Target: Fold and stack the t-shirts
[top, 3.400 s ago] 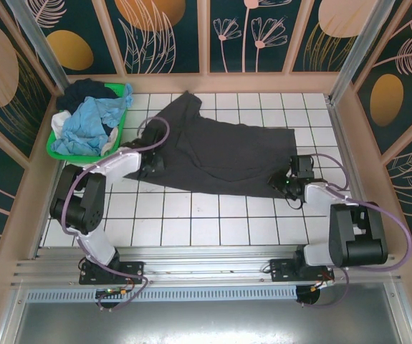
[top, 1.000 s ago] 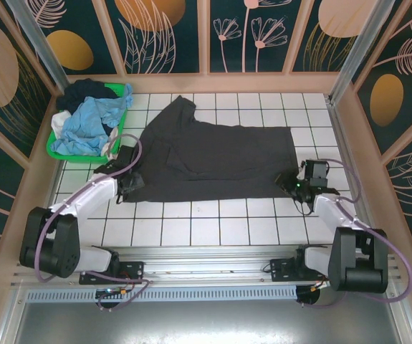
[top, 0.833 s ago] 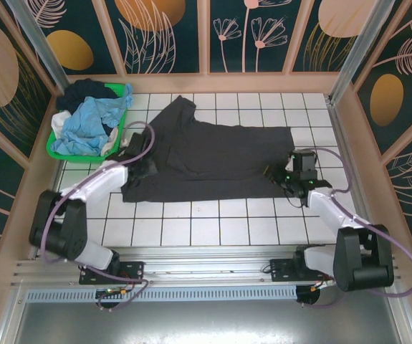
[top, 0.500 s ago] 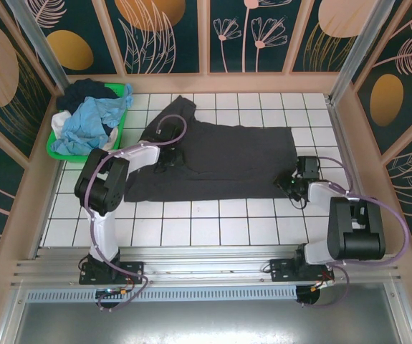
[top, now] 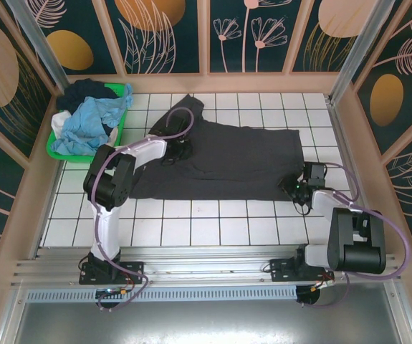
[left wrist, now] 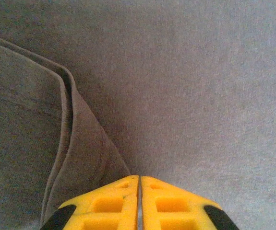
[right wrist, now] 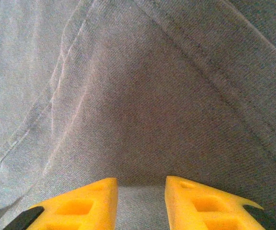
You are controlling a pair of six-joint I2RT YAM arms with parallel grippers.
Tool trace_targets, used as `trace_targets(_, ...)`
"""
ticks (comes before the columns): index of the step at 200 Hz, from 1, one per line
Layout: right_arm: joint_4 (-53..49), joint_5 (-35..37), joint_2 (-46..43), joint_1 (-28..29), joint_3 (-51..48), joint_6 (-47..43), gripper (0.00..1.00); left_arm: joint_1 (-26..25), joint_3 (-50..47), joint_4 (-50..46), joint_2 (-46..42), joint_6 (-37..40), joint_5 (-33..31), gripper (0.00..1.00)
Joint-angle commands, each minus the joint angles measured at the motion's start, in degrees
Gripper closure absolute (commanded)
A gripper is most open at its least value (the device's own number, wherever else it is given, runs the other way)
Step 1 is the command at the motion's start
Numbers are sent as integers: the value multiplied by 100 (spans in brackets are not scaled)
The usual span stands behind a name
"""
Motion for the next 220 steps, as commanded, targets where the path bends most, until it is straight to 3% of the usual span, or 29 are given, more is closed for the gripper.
trace_targets(1,-275,68,-118,-78,-198,-183,65,18,-532,-402,-653,72,-423,64)
trace_targets(11,-282,-28,-154,-73,-200,-187,64,40,-846,-364,-936,-15,-586,52)
trace_targets(41,-260,-65,-245,-66,-185,-264,62,29,-1460,226,-1216,-226,-210,46)
trace_targets(96,-482,-196,-404,-67,-65,-259,63,-116,-1048,307,-515,-267,157,57)
trace_targets(129,-500,-223,-674,-69,-147,-267,63,-115,-800,113,-529,-312,74,79)
trace_targets(157,-341,-462,-668,-68,-227,-284,63,-116,-631,51,-548,-336,31,87)
trace_targets(185,-299,-490,-739,-69,-255,-292,63,-116,-86,-214,-324,-386,140,89)
trace_targets(220,-270,-641,-711,-61,-262,-282,63,-113,417,119,-22,-597,765,78)
